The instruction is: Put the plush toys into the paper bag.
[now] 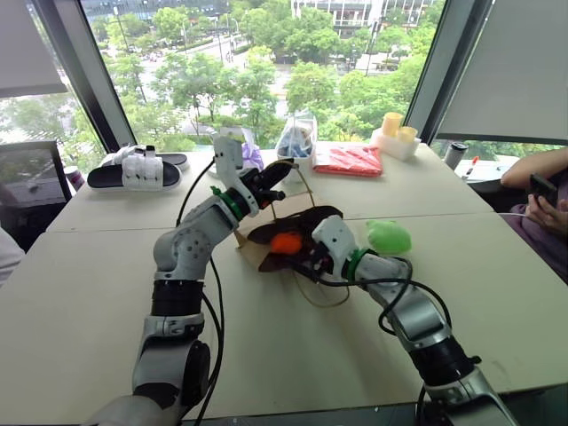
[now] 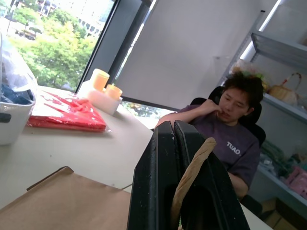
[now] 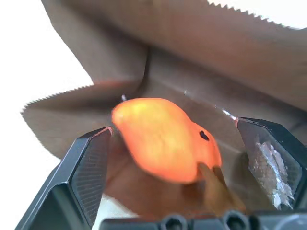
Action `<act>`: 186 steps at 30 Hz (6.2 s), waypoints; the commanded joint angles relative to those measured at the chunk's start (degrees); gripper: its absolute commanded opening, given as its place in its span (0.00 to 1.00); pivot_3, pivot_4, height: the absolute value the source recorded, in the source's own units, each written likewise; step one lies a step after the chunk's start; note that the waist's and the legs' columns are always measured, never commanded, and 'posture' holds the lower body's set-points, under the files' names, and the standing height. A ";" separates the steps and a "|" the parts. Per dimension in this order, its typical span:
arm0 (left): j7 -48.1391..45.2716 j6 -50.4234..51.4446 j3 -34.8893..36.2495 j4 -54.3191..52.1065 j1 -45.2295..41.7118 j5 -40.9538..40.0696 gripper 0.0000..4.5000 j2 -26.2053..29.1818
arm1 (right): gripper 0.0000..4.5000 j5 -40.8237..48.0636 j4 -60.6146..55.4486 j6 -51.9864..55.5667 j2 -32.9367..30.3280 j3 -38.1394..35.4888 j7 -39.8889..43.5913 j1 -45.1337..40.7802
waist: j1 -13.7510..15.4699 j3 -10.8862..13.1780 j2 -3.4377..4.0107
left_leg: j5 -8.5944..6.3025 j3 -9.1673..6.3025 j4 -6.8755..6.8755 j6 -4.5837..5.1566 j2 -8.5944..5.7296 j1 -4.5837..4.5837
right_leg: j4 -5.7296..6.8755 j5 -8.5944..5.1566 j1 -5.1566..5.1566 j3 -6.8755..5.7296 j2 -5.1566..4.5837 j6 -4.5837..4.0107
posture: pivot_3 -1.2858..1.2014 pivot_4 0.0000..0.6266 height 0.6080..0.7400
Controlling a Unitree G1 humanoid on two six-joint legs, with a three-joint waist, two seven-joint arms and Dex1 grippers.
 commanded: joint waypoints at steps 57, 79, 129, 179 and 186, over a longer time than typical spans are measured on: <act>3.84 1.38 3.42 1.60 -4.49 -6.31 0.00 -4.15 | 0.01 36.26 -14.53 41.70 6.67 -19.14 -26.25 -5.18 | -0.09 -0.02 0.05 | -0.22 0.26 0.13 0.39 0.12 0.06 | 0.04 0.17 -0.04 0.11 0.05 0.02 | 0.52 0.24 1.00; 7.57 1.61 6.69 1.38 -4.90 -11.15 0.00 -4.60 | 0.99 20.15 1.96 28.64 7.96 -9.03 -22.16 -12.81 | -0.16 -0.02 0.05 | -0.05 0.31 0.05 0.09 0.08 -0.01 | 0.02 0.17 -0.16 0.10 0.02 0.03 | 0.52 0.24 1.00; -9.87 -0.01 -6.51 8.19 -9.70 2.25 0.00 9.42 | 0.02 90.43 -17.91 24.85 -0.98 -41.61 -29.29 10.42 | -0.16 0.07 0.18 | -0.29 0.36 0.06 0.53 0.14 0.08 | -0.04 0.17 0.00 0.11 0.09 0.03 | 0.52 0.24 1.00; -34.12 4.57 -8.13 -3.72 13.46 0.43 1.00 20.73 | 0.01 60.65 -7.73 20.84 -7.00 -13.70 -13.21 13.08 | 0.06 -0.02 0.02 | -0.38 0.32 0.16 0.67 0.23 0.07 | -0.07 0.17 0.04 0.00 0.03 0.02 | 0.52 0.24 1.00; -34.52 4.37 -11.49 -8.69 15.53 0.86 1.00 19.78 | 0.01 53.86 -2.70 20.55 -3.59 -12.83 -13.01 9.09 | -0.02 -0.01 0.04 | -0.37 0.32 0.04 0.66 0.23 0.03 | -0.07 0.17 -0.08 0.02 0.03 0.00 | 0.52 0.24 1.00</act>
